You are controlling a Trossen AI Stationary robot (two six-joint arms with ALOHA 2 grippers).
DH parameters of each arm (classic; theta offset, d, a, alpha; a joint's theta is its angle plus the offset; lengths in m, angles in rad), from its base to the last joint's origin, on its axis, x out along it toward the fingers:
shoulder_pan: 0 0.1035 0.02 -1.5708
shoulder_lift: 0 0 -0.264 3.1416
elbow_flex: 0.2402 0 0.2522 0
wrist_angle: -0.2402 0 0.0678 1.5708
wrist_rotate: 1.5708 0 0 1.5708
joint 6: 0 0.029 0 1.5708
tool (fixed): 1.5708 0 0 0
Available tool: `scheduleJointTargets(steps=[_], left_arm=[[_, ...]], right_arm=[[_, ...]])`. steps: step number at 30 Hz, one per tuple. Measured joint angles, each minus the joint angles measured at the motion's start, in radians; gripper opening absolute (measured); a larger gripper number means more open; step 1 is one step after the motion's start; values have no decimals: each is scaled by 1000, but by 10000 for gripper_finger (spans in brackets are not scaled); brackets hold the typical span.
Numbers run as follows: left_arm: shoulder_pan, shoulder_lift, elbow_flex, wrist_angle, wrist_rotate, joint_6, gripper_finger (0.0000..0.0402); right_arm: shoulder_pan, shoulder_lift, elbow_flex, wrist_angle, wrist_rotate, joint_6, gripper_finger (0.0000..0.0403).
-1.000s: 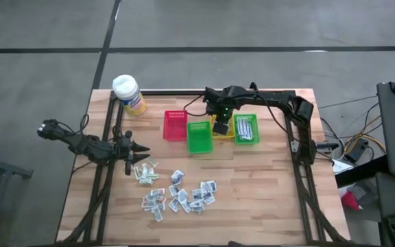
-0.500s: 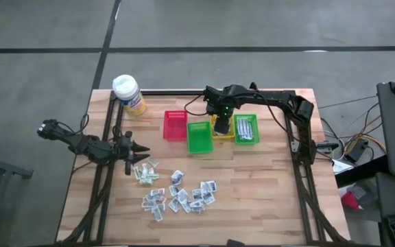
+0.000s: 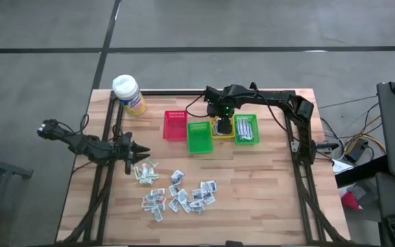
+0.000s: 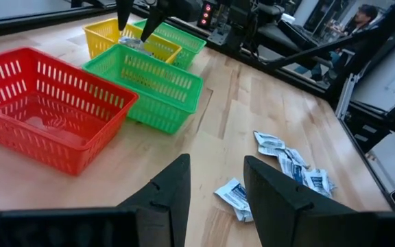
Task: Pick & Place First Aid Supplies
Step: Put the alcohol pad into the yellow basket
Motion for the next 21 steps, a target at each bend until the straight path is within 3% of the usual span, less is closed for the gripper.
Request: scheduleJointTargets(steps=[6,10,21], left_arm=[[0,0,0,6,0,-25,131],[0,0,-1,22,0,-25,131],[0,0,-1,22,0,-25,131]], right_arm=[[0,0,-20,-7,14,-5,215],[2,0,-40,-4,-42,-45,215],[3,0,-52,9,-69,-72,215]])
